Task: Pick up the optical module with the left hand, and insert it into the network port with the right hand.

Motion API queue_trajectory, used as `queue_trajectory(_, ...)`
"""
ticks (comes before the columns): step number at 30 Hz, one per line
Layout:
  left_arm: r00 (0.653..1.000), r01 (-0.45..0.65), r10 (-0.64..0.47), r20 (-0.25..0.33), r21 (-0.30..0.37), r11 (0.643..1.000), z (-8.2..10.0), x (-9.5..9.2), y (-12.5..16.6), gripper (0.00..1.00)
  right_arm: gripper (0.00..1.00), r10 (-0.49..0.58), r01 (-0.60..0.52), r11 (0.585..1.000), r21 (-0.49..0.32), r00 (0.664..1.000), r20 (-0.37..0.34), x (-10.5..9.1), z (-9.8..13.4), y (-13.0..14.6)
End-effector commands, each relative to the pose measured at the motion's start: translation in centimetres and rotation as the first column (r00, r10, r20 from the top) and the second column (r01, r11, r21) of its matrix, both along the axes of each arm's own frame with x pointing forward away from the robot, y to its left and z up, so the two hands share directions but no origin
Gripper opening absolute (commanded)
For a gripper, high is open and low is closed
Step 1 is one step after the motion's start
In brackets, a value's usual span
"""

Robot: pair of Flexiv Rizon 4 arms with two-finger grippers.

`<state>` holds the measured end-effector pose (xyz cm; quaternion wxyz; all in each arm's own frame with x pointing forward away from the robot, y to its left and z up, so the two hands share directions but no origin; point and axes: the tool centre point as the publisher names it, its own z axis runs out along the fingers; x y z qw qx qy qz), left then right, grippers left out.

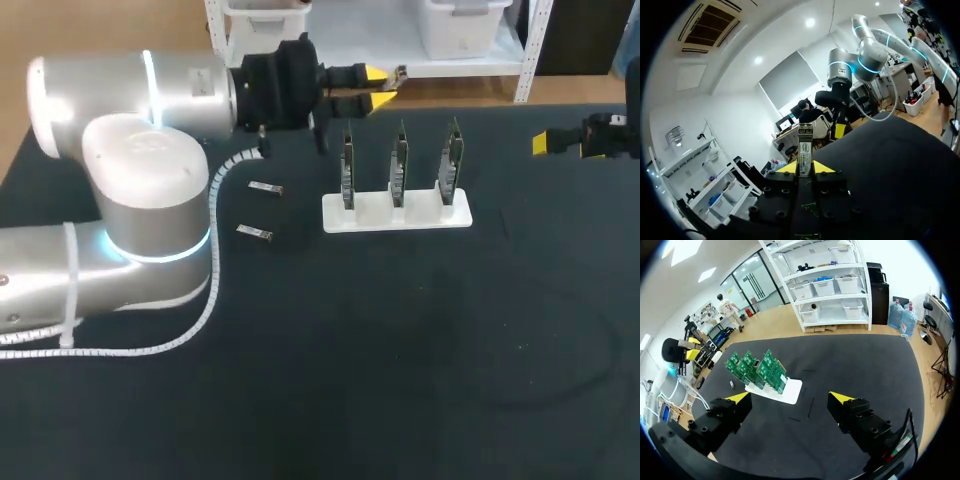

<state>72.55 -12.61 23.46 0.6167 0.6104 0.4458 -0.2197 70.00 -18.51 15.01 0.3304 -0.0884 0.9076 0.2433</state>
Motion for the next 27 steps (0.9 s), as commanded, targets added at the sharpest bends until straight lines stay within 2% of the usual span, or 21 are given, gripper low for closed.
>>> queue_trajectory(1, 0.999, 0.045, -0.04, 0.026, -0.192, 0.98, -0.3, -1.8, 1.1, 0.0, 1.0, 0.0, 0.0, 1.0, 0.0, 1.0, 0.0, 0.0, 0.0, 0.0)
queue_trajectory(10, 0.993, 0.05, -0.068, -0.092, -0.186, 0.981, -1.1, -4.4, 1.7, 0.0, 1.0, 0.0, 0.0, 1.0, 0.0, 1.0, 0.0, 0.0, 0.0, 0.0)
queue_trajectory(15, 0.99, 0.03, -0.052, -0.132, -0.164, 0.986, -1.0, -5.1, 2.7, 0.0, 1.0, 0.0, 0.0, 1.0, 0.0, 1.0, 0.0, 0.0, 0.0, 0.0)
queue_trajectory(18, 0.988, 0.017, -0.04, -0.146, -0.155, 0.988, -0.9, -5.2, 3.4, 0.0, 1.0, 0.0, 0.0, 1.0, 0.0, 1.0, 0.0, 0.0, 0.0, 0.0)
queue_trajectory(24, 0.972, 0.069, -0.103, -0.212, -0.163, 0.984, -0.9, -4.6, 3.9, 0.0, 1.0, 0.0, 0.0, 1.0, 0.0, 1.0, 0.0, 0.0, 0.0, 0.0)
queue_trajectory(27, 0.976, 0.068, -0.096, -0.197, -0.146, 0.987, -0.8, -3.9, 4.2, 0.0, 1.0, 0.0, 0.0, 1.0, 0.0, 1.0, 0.0, 0.0, 0.0, 0.0)
